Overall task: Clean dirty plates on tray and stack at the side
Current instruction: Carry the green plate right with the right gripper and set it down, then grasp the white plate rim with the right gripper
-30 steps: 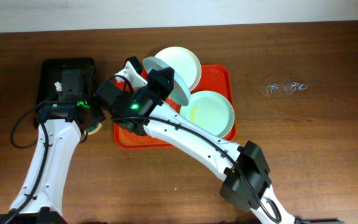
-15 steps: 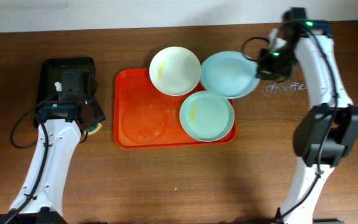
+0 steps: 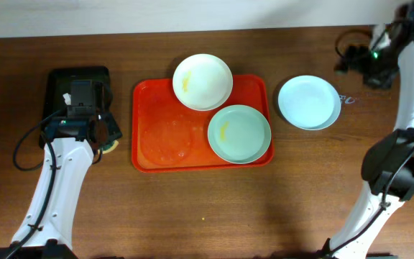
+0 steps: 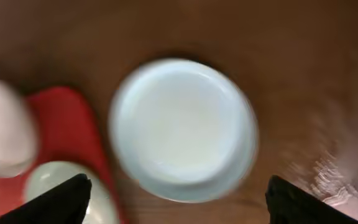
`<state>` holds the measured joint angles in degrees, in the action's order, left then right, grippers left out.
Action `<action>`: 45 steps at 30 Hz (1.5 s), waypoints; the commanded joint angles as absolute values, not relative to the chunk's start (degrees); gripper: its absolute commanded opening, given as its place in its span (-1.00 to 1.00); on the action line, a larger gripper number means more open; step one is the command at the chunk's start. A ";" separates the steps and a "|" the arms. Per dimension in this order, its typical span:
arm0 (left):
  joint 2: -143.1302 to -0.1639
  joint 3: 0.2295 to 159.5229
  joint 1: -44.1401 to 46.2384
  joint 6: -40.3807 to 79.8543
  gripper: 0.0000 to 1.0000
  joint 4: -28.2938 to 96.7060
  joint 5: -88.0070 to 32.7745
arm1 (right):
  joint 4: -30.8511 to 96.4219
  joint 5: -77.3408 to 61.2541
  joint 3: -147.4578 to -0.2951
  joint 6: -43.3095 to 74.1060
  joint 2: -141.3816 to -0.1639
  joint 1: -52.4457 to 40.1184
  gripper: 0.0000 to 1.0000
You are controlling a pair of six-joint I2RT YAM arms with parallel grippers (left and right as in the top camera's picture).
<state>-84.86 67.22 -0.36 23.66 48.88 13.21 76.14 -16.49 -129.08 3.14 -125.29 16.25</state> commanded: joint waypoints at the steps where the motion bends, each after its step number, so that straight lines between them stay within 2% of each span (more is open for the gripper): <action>1: -84.42 66.61 -0.54 23.97 -1.00 48.42 12.16 | 72.29 -22.72 -129.67 1.74 -125.32 5.19 0.96; 2: -84.42 66.37 -0.54 23.97 -1.00 48.47 12.14 | 69.10 -22.15 -128.57 3.40 -126.52 0.78 0.97; 4: -84.42 66.37 -0.54 23.97 -1.00 48.42 12.19 | 61.56 -17.56 -125.23 14.98 -129.23 -6.26 0.97; 5: -84.42 66.37 -0.54 23.94 -1.00 48.45 12.19 | 55.44 -17.08 -123.22 15.94 -131.81 -10.48 0.97; 8: -84.42 66.37 -0.54 23.97 -1.00 48.51 12.16 | 51.16 -4.56 -122.93 15.55 -139.22 -17.37 0.98; 10: -84.42 66.37 -0.54 23.97 -1.00 48.47 12.14 | 49.43 -4.03 -122.93 13.78 -141.78 -19.35 0.65; 12: -84.42 66.35 -0.54 23.97 -1.00 48.47 12.14 | 47.57 -3.79 -122.93 13.76 -142.69 -20.60 0.01; 13: -84.42 66.37 -0.54 23.97 -1.00 48.49 12.14 | 47.59 -3.84 -122.93 13.76 -142.74 -20.88 -0.44; 14: -84.42 66.37 -0.54 23.97 -1.00 48.47 12.16 | 47.88 -4.05 -122.93 13.74 -142.71 -21.26 -0.77; 15: -84.42 66.37 -0.54 23.97 -1.00 48.47 12.16 | 49.30 -6.13 -122.93 11.46 -142.71 -22.35 -0.92; 20: -84.42 66.35 -0.56 23.97 -1.00 48.07 12.16 | 59.09 -7.05 -122.96 10.72 -141.88 -28.49 -0.92; 21: -84.42 66.37 -0.54 23.97 -1.00 48.07 12.16 | 58.98 -7.05 -122.96 10.74 -141.84 -28.93 -0.35; 22: -84.42 66.37 -0.54 23.97 -1.00 48.07 12.14 | 57.71 -7.03 -122.96 10.74 -141.84 -29.19 0.11; 23: -84.42 66.37 -0.54 23.97 -1.00 48.07 12.12 | 54.78 -7.14 -122.93 9.37 -141.88 -29.26 0.20; 24: -84.42 66.37 -0.54 23.97 -1.00 48.07 12.12 | 52.75 -7.27 -122.89 2.85 -142.61 -29.85 0.20; 26: -84.42 66.35 -0.54 23.97 -1.00 48.07 11.44 | 52.45 -7.29 -122.89 1.67 -143.85 -30.44 0.18; 27: -84.42 66.37 -0.54 23.97 -1.00 48.05 11.46 | 52.42 -7.25 -122.89 1.65 -144.75 -30.76 0.03; 28: -84.42 66.35 -0.54 23.97 -1.00 48.05 11.31 | 52.49 -7.20 -122.89 1.69 -145.27 -31.07 -0.31; 29: -84.42 66.35 -0.54 23.97 -1.00 48.05 11.31 | 52.71 -7.09 -122.89 1.72 -145.34 -31.11 -0.44; 30: -84.42 66.37 -0.54 23.97 -1.00 48.05 11.29 | 53.67 -7.11 -122.89 2.26 -145.34 -31.24 -0.75; 32: -84.42 66.35 -0.54 23.99 -1.00 47.20 11.29 | 56.42 -7.90 -122.89 5.93 -145.34 -31.70 -0.92; 39: -90.89 66.35 -1.83 24.01 -0.96 28.71 14.59 | 59.77 -9.91 -122.89 11.27 -145.34 -32.34 -0.92; 42: -95.66 66.37 -5.87 23.97 -1.00 20.95 19.79 | 60.20 -9.93 -122.89 11.27 -145.34 -32.34 -0.92; 45: -102.45 66.37 -10.94 23.92 -1.00 12.25 17.37 | 59.59 -9.96 -122.89 11.27 -145.34 -32.34 -0.92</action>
<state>-98.06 66.15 -8.03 23.66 15.84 17.10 59.20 -10.83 -123.92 11.00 -143.24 -31.24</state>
